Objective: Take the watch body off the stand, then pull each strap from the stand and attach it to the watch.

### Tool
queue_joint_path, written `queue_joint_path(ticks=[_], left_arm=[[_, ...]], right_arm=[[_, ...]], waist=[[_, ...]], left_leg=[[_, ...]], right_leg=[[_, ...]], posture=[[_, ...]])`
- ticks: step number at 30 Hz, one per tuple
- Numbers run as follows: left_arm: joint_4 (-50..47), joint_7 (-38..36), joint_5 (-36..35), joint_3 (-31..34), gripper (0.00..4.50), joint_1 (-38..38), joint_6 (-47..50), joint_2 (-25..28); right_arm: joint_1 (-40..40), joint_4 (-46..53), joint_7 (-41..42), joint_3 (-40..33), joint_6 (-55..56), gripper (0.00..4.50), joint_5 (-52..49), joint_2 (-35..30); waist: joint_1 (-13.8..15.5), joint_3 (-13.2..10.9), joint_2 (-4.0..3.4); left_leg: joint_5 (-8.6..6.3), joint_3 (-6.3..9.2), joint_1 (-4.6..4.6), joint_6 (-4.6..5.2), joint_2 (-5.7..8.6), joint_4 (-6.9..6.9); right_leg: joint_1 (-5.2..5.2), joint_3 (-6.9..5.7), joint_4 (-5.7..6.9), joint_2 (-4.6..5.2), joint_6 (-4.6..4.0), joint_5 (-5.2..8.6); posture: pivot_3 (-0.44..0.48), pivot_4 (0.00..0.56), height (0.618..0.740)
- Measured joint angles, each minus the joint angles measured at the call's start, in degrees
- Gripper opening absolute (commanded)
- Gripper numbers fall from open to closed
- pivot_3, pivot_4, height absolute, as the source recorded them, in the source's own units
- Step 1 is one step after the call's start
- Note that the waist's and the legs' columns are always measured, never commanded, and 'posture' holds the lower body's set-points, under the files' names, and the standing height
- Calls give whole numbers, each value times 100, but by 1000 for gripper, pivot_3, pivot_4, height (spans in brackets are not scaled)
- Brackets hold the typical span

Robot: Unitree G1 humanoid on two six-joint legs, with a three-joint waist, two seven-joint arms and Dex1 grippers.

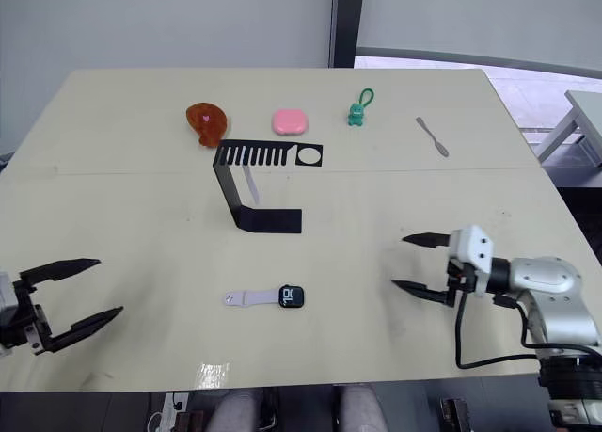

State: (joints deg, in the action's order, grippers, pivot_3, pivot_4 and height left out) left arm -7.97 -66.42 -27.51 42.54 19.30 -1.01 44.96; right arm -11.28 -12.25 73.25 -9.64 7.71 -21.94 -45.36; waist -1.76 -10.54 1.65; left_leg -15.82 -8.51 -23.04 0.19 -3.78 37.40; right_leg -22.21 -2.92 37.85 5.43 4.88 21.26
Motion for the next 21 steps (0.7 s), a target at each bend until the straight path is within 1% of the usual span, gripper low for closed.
queue_joint_path(ticks=[2,5,7,9,10,13,15,18,21], left_arm=[[165,192,19,237,4500,106,-46,-76],[257,325,27,356,4500,249,-51,-194],[283,413,30,365,4500,274,-48,-211],[264,521,11,365,4500,262,-21,-238],[233,575,-9,363,4500,243,5,-255],[106,738,-64,307,4500,182,110,-389],[-178,869,-195,171,4500,186,281,-535],[-770,1079,-408,-58,4500,192,580,-686],[-1651,1574,-514,-474,4500,100,905,-904]], right_arm=[[76,-878,-108,-321,579,4442,128,-53],[78,-1747,-274,-578,1054,4442,274,-145],[36,-2100,-361,-690,1265,4442,301,-181],[35,-2196,-369,-693,1361,4442,307,-184],[36,-2189,-370,-690,1365,4442,306,-181],[67,-1854,-388,-653,1124,4442,218,-62],[69,-1303,-435,-579,675,4442,29,141],[9,-349,-643,-231,-126,4442,-189,454],[-305,646,-1033,264,-1067,4442,-347,839]], waist=[[-3,0,0],[-10,-1,-2],[-19,-1,-2],[-30,-1,-2],[-34,-1,-3],[-63,0,-4],[-100,0,-4],[-129,0,-3],[-127,-1,-5]], left_leg=[[-2,-1,6,3,1,-2],[-2,-5,10,2,0,-1],[-1,-5,35,0,-1,-7],[-9,-5,90,-9,-3,-25],[-10,-5,90,-9,-3,-28],[-11,-5,89,-13,-8,-31],[-12,-4,88,-15,-11,-31],[-12,0,87,-17,-14,-31],[-12,1,85,-17,-12,-30]], right_leg=[[6,1,-2,2,0,0],[8,3,-1,3,0,0],[30,4,-4,1,0,0],[85,5,-21,0,-3,2],[85,6,-21,0,-2,2],[83,6,-18,-1,-3,2],[82,6,-14,-2,-2,2],[80,5,-11,-3,-2,2],[79,7,-9,-2,-2,2]], posture=[[0,150,740],[0,150,740],[0,150,740],[0,150,740],[0,150,740],[0,150,740],[0,150,740],[0,150,740],[0,150,740]])
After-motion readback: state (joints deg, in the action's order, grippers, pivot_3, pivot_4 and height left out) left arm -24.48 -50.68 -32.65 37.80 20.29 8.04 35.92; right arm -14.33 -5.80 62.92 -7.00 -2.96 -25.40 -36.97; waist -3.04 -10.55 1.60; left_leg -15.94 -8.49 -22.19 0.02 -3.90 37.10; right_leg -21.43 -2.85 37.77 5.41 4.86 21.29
